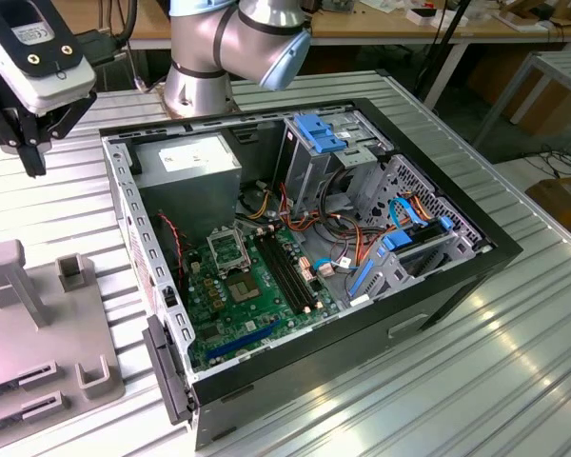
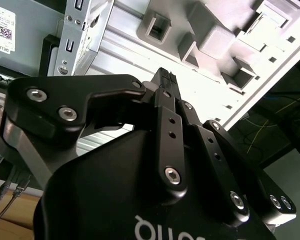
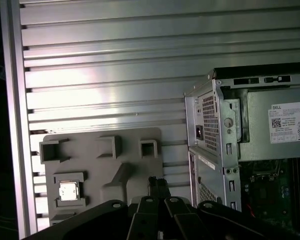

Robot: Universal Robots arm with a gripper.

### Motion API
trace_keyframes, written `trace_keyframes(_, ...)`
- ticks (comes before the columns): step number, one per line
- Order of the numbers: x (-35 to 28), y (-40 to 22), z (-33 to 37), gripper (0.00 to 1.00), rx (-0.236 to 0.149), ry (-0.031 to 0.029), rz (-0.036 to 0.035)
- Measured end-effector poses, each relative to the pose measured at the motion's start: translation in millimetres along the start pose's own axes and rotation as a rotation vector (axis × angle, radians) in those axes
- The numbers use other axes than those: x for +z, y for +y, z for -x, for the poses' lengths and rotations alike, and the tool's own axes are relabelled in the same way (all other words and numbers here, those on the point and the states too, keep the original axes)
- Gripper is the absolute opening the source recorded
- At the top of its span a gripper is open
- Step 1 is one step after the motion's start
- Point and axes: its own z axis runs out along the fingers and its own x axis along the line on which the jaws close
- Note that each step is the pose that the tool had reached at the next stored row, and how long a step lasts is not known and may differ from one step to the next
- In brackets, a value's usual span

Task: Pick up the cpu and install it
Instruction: 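Reach for the cpu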

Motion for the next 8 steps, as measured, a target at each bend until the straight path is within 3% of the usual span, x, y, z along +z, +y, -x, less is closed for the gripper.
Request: trace_keyframes(8, 0.3, -1.1, -13.7, 0.11, 0.000, 0.0000, 0.0000)
